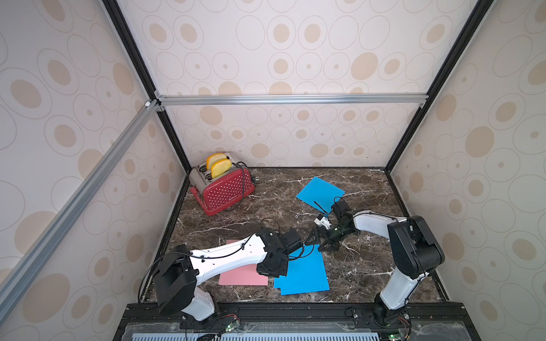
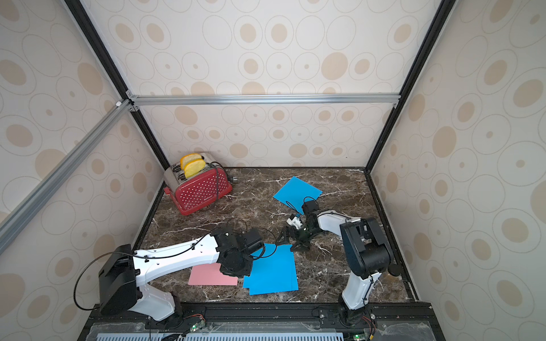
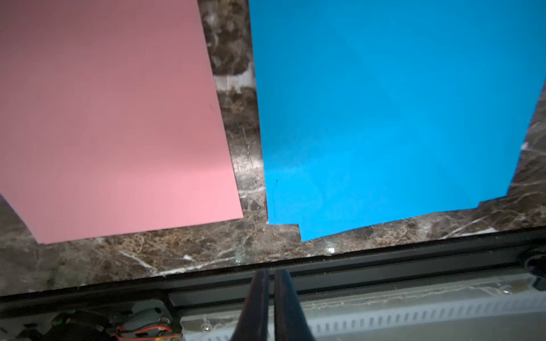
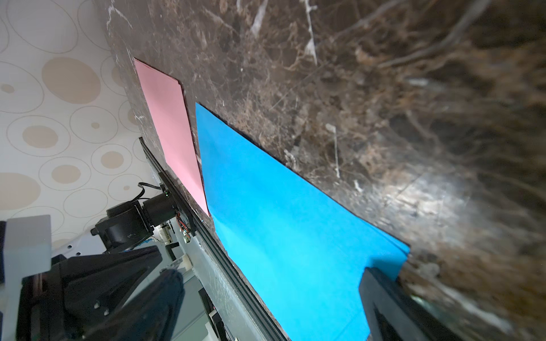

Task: Sort the scattered colored papers by color
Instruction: Place the colored paper, then adjust the colored paper at the center of the board.

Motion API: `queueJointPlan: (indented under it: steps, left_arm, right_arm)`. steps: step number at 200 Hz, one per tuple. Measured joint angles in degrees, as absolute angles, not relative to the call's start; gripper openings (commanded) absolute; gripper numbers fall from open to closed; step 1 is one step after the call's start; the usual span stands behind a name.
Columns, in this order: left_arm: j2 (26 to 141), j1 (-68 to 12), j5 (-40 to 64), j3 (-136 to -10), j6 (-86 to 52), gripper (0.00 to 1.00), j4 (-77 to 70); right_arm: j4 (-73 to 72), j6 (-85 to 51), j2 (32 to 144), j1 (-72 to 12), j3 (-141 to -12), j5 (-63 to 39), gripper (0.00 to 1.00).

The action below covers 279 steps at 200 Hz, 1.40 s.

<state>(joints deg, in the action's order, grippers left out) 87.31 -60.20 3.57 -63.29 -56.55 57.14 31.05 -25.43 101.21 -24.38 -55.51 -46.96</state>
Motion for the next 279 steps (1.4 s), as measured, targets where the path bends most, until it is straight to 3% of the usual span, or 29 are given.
queueJointPlan:
  steps: [125, 199, 258, 279]
  left_arm:
    - [97.5, -60.2, -6.3, -59.6, -54.6, 0.00, 45.9]
    - [97.5, -60.2, -7.0, -56.3, -51.5, 0.00, 44.6]
    - [97.1, -60.1, -6.6, -55.4, -49.3, 0.00, 42.9]
    - [96.6, -60.0, -6.2, -55.0, -48.8, 0.00, 42.3]
  right_arm:
    - [42.5, -20.5, 97.3, -24.4, -63.4, -37.2, 1.00]
    - [50.7, -21.6, 88.2, -24.7, -52.1, -34.6, 0.99]
    - [50.5, -23.5, 90.3, -25.9, -48.5, -34.7, 0.76]
    - [48.0, -25.0, 91.7, -26.5, -46.1, -35.5, 0.63]
